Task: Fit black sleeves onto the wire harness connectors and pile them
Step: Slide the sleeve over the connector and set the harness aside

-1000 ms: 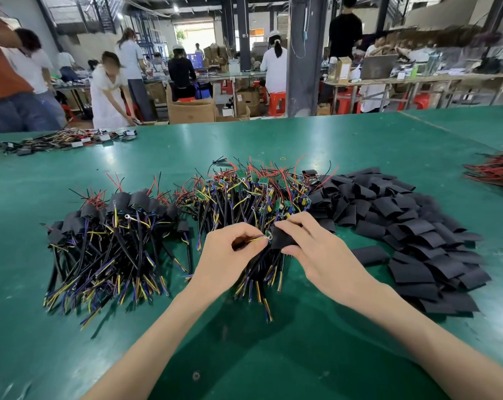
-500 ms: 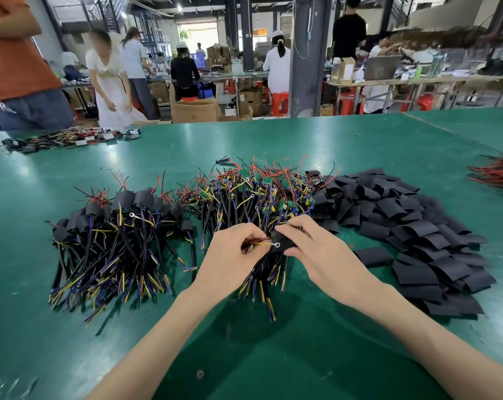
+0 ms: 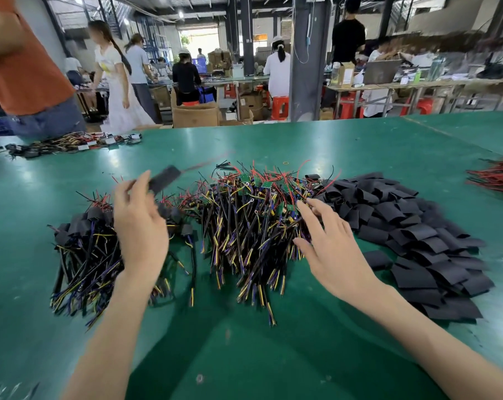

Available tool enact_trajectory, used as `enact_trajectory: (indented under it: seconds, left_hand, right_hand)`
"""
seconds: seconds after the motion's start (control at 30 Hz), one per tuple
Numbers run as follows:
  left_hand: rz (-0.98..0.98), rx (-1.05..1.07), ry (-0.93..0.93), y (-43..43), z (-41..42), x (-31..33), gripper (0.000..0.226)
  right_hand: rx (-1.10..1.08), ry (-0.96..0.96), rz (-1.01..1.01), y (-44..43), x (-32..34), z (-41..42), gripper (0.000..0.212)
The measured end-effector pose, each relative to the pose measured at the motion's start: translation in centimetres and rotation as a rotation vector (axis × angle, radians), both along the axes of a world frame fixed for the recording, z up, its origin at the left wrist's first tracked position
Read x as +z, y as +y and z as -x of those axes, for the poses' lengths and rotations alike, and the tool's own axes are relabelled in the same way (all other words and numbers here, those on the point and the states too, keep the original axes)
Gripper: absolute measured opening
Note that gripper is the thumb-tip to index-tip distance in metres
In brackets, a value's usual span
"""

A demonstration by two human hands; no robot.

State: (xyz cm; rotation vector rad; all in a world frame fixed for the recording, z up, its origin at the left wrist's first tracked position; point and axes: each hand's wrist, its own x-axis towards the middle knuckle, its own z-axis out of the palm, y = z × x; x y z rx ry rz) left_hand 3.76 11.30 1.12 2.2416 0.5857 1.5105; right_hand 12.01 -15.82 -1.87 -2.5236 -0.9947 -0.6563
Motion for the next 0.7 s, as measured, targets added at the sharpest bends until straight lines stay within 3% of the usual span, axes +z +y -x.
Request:
enact_trajectory:
  seconds: [0.1,0.27,0.43,0.53,0.7]
  left_hand:
    - [0.070,0.094,0.158,1.8,0.4,-1.2,0.059]
    - [0.069,0.287,0.473,2.5,0.1,-2.0,0.042]
    - [0.065,0.375,0.411,0.4,-0.5,-1.0,0.040]
    - [-0.078,0.243,0.350,-2.0,-2.8,0.2,0.038]
    - [-0.019,-0.156,0.465,-5.8,-9.8,1.5,0.028]
  right_hand:
    - [-0.125,0.023,0.007,-0.4,-0.1,-0.7,0.061]
    - [-0.355,0.162,0.213,-2.1,0.8,-2.0,0.050]
    - [-0.215,0.510,0.596,-4.7,2.2,-3.5,0.057]
    - [-0.265,0.499,0.701,-4.9,1.6,-3.4,0.055]
    - [-0.282,0.477,0.600,-4.4,0.6,-4.1,0.043]
